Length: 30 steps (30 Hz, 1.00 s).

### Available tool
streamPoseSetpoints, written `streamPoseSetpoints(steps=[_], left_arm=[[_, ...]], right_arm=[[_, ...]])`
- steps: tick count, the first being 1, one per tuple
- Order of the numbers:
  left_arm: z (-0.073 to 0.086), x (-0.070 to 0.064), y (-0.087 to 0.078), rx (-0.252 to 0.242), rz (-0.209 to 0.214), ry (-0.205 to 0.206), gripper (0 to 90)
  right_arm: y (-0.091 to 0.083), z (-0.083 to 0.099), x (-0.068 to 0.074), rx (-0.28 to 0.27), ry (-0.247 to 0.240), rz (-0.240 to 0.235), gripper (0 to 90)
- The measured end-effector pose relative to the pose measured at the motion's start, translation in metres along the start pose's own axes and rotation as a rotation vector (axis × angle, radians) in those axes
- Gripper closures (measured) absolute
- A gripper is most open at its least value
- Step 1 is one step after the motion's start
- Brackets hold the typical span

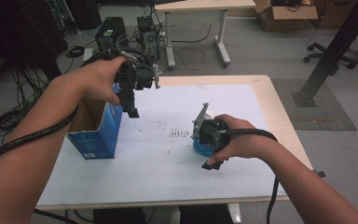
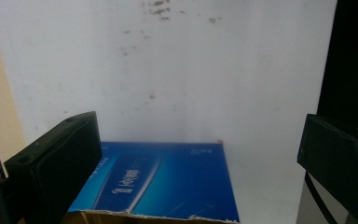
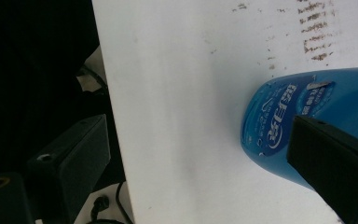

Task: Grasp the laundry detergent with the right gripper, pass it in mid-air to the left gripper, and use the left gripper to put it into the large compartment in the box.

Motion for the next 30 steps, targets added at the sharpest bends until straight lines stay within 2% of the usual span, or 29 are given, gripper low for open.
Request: streamPoseSetpoints(steps=[9, 15, 22, 30], left_arm=[[0.002, -0.033, 0.012, -0.012, 0.029, 0.018, 0.1], [0.007, -0.049, 0.022, -0.016, 0.048, 0.014, 0.1], [0.013, -0.058, 0.029, 0.021, 0.064, 0.002, 0.2], [0.014, -0.063, 0.032, 0.023, 0.064, -0.003, 0.1]], right_arm=[[-0.001, 0.005, 0.004, -0.007, -0.015, -0.005, 5.3], [-0.003, 0.01, 0.008, -0.016, -0.011, -0.006, 5.3], [-0.004, 0.015, 0.01, -0.022, -0.013, 0.001, 5.3], [-0.003, 0.033, 0.013, -0.049, 0.018, 0.006, 5.3]])
Point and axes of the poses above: each handheld gripper's, and its own axes: y roughly forward along the jaws, z roughly out of its underside, x roughly to its left, the point moved 3 cm from there along y, roughly forward along the jaws, and after that the axes turned 9 degrees about -x, right-handed, at the moved point
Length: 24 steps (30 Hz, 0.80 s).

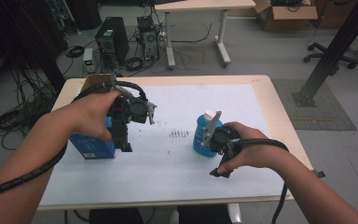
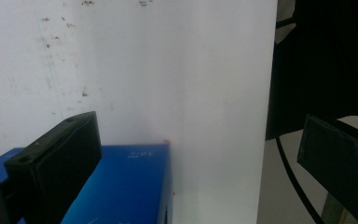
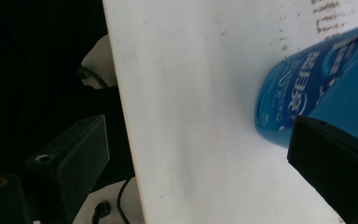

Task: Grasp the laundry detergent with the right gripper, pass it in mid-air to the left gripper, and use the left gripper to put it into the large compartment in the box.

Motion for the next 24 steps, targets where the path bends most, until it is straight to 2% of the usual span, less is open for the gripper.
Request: streamPoseSetpoints(steps=[2, 9, 24], left_arm=[[0.0, 0.0, 0.001, -0.003, -0.001, 0.001, 0.1], [-0.003, -0.001, 0.003, -0.001, 0.002, 0.005, 0.2], [0.0, 0.0, 0.001, 0.003, 0.003, 0.001, 0.2]], right_arm=[[0.0, 0.011, -0.001, -0.015, 0.021, 0.008, 5.3], [0.004, 0.03, -0.009, -0.035, 0.065, 0.018, 5.3], [0.008, 0.05, -0.022, -0.102, 0.145, 0.04, 5.3]])
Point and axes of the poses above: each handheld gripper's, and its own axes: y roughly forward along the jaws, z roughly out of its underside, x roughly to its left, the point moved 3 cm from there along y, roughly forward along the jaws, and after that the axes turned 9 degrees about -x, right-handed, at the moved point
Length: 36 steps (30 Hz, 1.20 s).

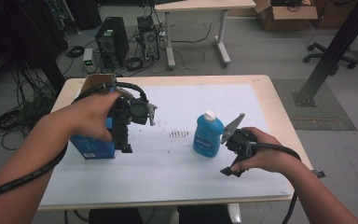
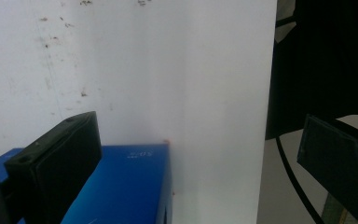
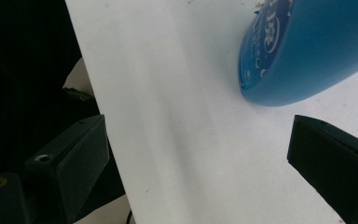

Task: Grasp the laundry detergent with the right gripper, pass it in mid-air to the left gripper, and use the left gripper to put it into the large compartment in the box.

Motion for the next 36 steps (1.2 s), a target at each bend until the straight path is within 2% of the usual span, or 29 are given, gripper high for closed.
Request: streamPoseSetpoints(steps=[9, 20, 36], left_arm=[[0.0, 0.0, 0.0, 0.007, -0.002, -0.003, 0.2], [0.002, 0.0, 0.0, 0.01, 0.002, -0.006, 0.2], [0.006, -0.001, 0.0, 0.009, -0.007, -0.013, 0.2]], right_arm=[[0.008, 0.009, -0.015, -0.062, 0.056, 0.012, 5.2], [0.02, 0.011, -0.032, -0.14, 0.08, 0.021, 5.1], [0.031, 0.015, -0.043, -0.215, 0.106, 0.04, 5.2]])
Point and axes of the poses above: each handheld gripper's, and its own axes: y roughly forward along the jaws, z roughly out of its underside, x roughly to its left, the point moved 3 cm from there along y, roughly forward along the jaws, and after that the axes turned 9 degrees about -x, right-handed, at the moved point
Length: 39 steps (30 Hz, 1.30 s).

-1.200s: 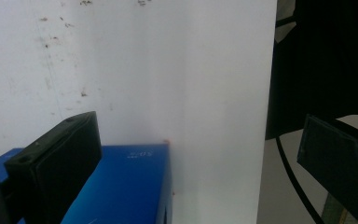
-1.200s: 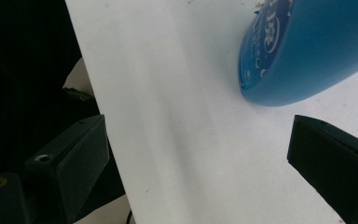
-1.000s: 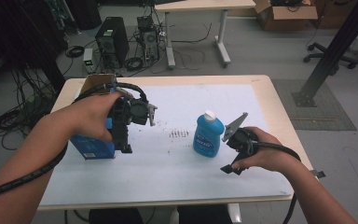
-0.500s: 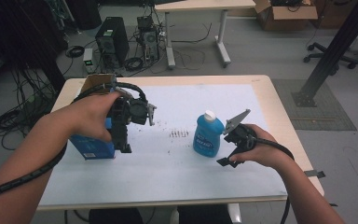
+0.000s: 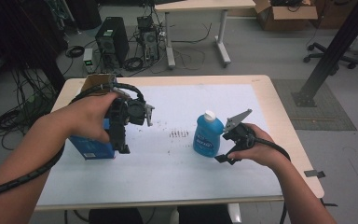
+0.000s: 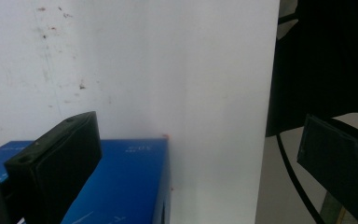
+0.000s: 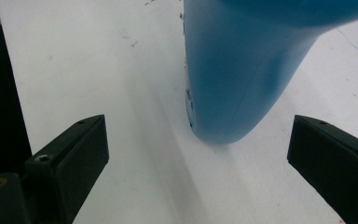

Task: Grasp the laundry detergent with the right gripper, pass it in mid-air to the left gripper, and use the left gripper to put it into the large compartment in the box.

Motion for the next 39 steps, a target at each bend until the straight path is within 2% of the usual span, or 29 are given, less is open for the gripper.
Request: streamPoseSetpoints(steps=[10, 27, 39], left_arm=[[0.002, -0.002, 0.0, -0.002, -0.002, 0.001, 0.2], [0.008, -0.005, 0.005, -0.004, 0.006, -0.011, 0.2], [0.011, -0.005, 0.008, 0.002, 0.004, -0.015, 0.2]], right_arm=[[0.007, 0.0, -0.005, -0.056, 0.006, 0.009, 5.1], [0.017, 0.001, -0.01, -0.218, 0.011, 0.049, 4.5], [0.028, 0.001, -0.01, -0.26, 0.03, 0.064, 3.4]])
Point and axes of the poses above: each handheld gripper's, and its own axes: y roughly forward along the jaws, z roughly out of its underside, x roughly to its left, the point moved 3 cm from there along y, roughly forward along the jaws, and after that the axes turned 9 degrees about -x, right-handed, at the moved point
